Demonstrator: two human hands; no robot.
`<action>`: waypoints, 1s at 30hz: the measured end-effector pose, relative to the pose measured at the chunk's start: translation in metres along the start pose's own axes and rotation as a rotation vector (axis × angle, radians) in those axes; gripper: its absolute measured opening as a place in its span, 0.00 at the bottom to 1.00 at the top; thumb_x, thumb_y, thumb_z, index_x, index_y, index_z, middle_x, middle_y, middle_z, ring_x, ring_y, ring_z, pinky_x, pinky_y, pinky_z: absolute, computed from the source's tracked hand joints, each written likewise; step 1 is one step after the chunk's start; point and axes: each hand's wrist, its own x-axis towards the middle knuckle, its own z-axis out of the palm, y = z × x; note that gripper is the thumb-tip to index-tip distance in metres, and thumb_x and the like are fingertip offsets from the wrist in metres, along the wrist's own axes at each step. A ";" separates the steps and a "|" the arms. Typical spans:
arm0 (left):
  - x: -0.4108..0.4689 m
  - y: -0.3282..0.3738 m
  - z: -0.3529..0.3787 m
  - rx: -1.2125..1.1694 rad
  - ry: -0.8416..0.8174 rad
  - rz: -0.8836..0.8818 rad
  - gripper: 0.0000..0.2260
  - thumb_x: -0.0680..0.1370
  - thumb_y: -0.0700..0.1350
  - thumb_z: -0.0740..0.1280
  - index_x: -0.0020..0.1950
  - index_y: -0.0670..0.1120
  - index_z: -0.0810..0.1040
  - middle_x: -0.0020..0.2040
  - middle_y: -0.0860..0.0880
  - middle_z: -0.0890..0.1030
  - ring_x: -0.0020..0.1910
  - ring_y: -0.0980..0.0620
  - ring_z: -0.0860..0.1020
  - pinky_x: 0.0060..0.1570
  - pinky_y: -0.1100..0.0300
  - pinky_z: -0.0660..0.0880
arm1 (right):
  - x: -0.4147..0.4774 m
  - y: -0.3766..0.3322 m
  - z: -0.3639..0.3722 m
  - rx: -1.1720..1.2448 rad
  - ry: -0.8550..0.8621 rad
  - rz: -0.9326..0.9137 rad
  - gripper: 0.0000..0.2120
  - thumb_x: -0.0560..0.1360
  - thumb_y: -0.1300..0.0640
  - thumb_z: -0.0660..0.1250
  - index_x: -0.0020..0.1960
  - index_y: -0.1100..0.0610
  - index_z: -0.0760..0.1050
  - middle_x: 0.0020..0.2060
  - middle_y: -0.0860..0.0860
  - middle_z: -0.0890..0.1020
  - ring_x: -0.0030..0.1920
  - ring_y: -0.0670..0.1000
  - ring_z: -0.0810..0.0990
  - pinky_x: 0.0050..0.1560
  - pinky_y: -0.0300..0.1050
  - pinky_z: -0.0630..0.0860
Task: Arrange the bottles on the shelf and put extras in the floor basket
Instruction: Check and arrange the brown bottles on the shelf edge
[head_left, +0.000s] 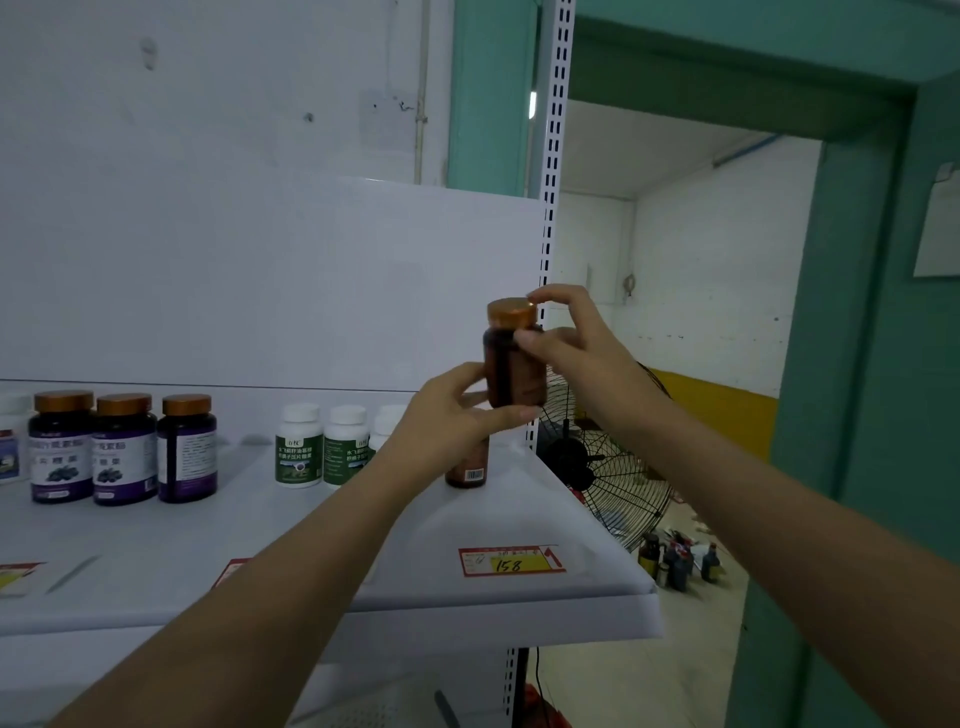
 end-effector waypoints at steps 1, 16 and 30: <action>-0.001 0.003 0.001 -0.052 -0.025 -0.053 0.21 0.69 0.54 0.73 0.60 0.51 0.77 0.59 0.52 0.80 0.59 0.53 0.77 0.62 0.50 0.72 | 0.007 -0.001 -0.001 -0.047 0.036 0.053 0.12 0.79 0.45 0.61 0.61 0.41 0.66 0.49 0.53 0.82 0.51 0.51 0.80 0.51 0.45 0.75; -0.007 0.014 0.011 -0.265 -0.182 -0.287 0.22 0.71 0.61 0.69 0.55 0.46 0.75 0.49 0.47 0.84 0.49 0.52 0.83 0.57 0.51 0.71 | 0.020 0.002 -0.007 -0.130 -0.010 0.382 0.13 0.80 0.44 0.56 0.55 0.51 0.71 0.47 0.53 0.80 0.44 0.53 0.81 0.53 0.53 0.77; -0.014 -0.021 0.028 0.327 0.090 -0.060 0.22 0.70 0.52 0.74 0.59 0.51 0.69 0.52 0.50 0.79 0.49 0.49 0.78 0.51 0.51 0.76 | 0.022 0.012 -0.002 -0.254 0.160 0.169 0.18 0.76 0.49 0.67 0.65 0.49 0.71 0.53 0.49 0.76 0.52 0.50 0.76 0.45 0.39 0.74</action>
